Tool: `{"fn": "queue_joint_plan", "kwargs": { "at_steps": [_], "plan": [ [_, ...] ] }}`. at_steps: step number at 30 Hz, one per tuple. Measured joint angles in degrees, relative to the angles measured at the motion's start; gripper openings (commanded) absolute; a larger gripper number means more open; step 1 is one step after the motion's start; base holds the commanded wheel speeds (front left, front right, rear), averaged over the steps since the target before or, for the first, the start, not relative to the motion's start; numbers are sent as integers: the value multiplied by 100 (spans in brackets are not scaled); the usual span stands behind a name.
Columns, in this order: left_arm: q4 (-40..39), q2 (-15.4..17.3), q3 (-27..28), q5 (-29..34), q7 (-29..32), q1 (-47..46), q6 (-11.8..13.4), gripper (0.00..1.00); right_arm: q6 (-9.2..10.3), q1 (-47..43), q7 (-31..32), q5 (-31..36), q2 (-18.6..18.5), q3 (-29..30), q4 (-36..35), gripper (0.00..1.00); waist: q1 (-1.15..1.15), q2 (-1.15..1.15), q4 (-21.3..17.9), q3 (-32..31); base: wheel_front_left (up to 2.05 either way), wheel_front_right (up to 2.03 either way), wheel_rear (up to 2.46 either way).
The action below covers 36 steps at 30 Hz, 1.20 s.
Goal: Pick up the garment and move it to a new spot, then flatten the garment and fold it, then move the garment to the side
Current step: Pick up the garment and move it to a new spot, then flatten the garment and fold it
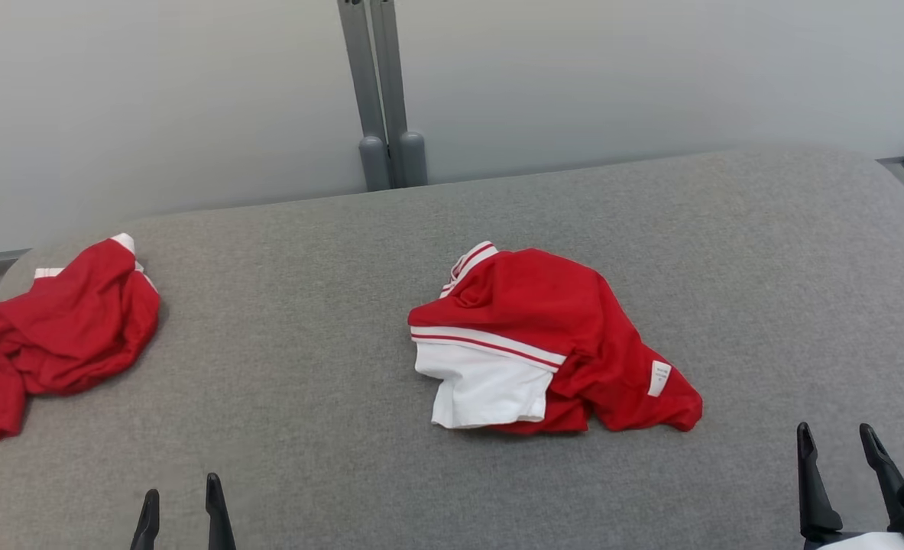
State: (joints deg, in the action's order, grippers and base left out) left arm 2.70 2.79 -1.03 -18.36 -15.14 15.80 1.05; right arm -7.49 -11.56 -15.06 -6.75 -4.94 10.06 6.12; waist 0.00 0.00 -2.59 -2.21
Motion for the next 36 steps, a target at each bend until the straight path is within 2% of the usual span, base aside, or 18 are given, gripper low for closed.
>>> {"fn": "queue_joint_plan", "kwargs": {
  "at_steps": [6, 14, 19, 23, 29, 36],
  "plan": [
    [23, 0, 44, 10, 0, -29, -53, 100, 0, 2, 0, 1, 56, -35, 11, 100, 0, 0, 203, -112, 0, 0, 0],
    [121, 1, -31, 45, 0, -112, -126, 100, 0, 29, 0, 9, 56, -127, 14, 100, 0, 0, 168, -101, 0, 0, 0],
    [977, -12, -911, 124, 1, -580, -541, 100, 0, 137, 0, -4, 25, -249, 5, 100, 0, 0, 75, -46, 0, 0, 0],
    [1900, -3, -1486, 26, 0, -1344, -603, 100, 0, 256, 0, -15, -15, -466, -11, 100, 0, 0, -72, 27, 0, 0, 0],
    [3232, -8, -2353, -511, 67, -2443, -498, 100, 0, 437, 0, -74, -137, -681, -26, 100, 0, 0, -370, 200, 0, 0, 0],
    [4113, -8, -2891, -1229, 58, -3286, -248, 100, 0, 581, 0, -122, -202, -679, 22, 100, 0, 0, -767, 454, 0, 0, 0]
  ]
}}
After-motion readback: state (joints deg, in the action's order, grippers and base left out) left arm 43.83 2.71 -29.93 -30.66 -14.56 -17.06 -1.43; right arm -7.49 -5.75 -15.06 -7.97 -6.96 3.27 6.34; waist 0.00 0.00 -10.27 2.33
